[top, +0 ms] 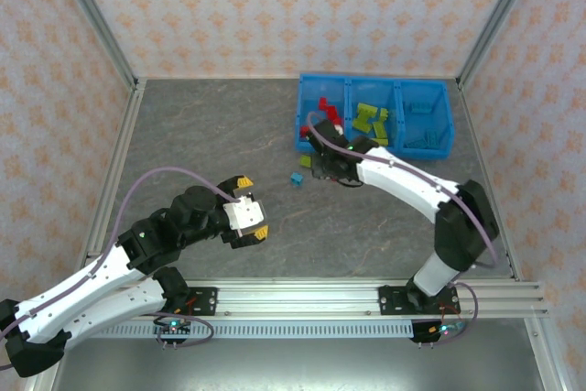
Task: Sort the legos into containers by color
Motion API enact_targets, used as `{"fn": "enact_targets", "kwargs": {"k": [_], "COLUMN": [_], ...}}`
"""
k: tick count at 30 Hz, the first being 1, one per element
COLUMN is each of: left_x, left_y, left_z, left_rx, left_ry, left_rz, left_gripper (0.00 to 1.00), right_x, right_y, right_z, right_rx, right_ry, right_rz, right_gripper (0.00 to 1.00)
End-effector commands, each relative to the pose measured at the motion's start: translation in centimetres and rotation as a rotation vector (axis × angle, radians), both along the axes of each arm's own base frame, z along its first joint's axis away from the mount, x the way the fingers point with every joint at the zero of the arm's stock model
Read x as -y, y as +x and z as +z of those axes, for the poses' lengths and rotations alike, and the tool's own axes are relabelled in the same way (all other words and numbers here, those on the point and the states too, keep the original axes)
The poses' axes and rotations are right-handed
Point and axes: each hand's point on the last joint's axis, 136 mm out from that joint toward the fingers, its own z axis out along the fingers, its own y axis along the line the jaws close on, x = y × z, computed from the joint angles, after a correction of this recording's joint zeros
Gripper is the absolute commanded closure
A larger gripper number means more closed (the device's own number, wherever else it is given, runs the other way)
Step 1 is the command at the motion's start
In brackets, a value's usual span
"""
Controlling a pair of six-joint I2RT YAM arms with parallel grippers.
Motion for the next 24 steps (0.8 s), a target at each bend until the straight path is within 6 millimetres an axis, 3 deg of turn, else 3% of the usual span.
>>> {"fn": "enact_targets", "kwargs": {"k": [1, 3, 9, 14, 18, 24], "left_x": [0.0, -0.1, -0.9, -1.4, -1.4, -0.2], "left_y": [0.2, 0.3, 0.9, 1.2, 1.6, 2.1], "left_z": [-0.4, -0.5, -0.6, -0.6, -0.3, 0.7], "left_rx": [0.004, 0.002, 0.025, 0.039, 0.023, -0.050], "left_ry": [0.010, 0.017, 0.042, 0.050, 0.032, -0.067], "left_rz": [0.002, 0.007, 0.054, 0.084, 0.116, 0.148], "left_gripper": [0.00, 0.00, 0.00, 0.00, 0.00, 0.00], "right_x": [1.3, 1.6, 1.0, 0.7, -0.1, 1.1], "right_y": [5.0, 7.8, 15.8, 19.2, 18.9, 14.8], "right_z": [5.0, 5.6, 4.9, 3.6, 4.5, 8.8], "right_rx": [0.213, 0.233, 0.218, 0.167, 0.138, 0.161], "right_ry": [-0.005, -0.002, -0.046, -0.071, -0.031, 0.029], "right_rz": [-0.108, -0.132, -0.135, -0.145, -0.125, -0.112], "right_gripper": [0.78, 0.78, 0.78, 0.65, 0.40, 0.37]}}
